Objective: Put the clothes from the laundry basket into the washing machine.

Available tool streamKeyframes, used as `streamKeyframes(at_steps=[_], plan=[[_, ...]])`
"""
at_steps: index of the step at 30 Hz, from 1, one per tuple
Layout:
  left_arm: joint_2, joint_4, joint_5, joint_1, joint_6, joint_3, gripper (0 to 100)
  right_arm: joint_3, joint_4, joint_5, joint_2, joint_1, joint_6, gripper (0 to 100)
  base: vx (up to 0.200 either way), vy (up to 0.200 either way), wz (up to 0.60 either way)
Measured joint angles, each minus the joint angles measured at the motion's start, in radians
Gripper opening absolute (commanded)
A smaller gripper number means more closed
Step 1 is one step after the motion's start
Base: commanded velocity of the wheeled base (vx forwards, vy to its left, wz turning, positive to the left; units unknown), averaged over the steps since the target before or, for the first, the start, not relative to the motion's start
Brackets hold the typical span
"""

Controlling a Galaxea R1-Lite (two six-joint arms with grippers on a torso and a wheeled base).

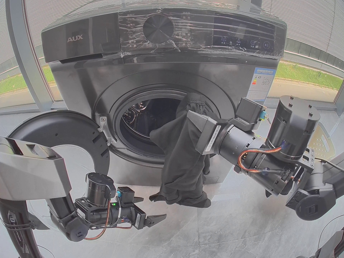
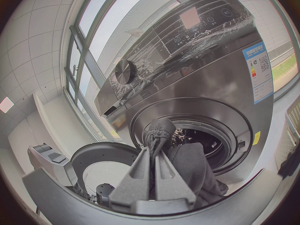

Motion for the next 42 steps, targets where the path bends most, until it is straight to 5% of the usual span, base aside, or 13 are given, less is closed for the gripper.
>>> streamKeyframes(at_steps=[39,40,42], plan=[[0.282,-0.091,0.02,0.053,0.0,-0.222,100,0.008,-0.006,0.0,-0.005,0.013,0.001,0,0.0,0.0,0.0],[0.291,-0.094,0.02,0.057,-0.001,-0.232,0,0.008,-0.006,0.0,-0.005,0.013,0.001,0,0.0,0.0,0.0],[0.312,-0.106,0.025,0.066,0.002,-0.248,0,0.01,-0.007,0.0,-0.007,0.013,0.001,0,0.0,0.0,0.0]])
